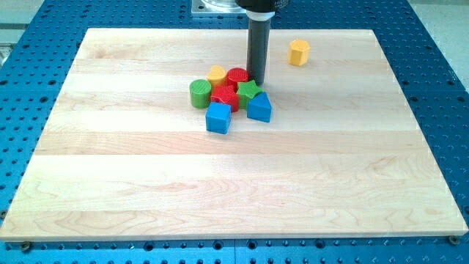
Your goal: Move the yellow hexagon above the yellow heart
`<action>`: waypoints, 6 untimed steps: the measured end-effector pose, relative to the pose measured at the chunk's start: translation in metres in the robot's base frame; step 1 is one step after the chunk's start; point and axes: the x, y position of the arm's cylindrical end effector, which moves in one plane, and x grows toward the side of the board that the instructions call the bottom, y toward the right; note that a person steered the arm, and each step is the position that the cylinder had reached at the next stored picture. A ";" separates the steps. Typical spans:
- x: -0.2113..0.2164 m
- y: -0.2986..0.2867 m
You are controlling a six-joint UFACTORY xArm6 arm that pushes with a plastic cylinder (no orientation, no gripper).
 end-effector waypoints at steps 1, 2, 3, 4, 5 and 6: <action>-0.022 0.084; -0.066 0.131; -0.070 0.068; -0.070 -0.018; -0.071 -0.020; -0.096 -0.032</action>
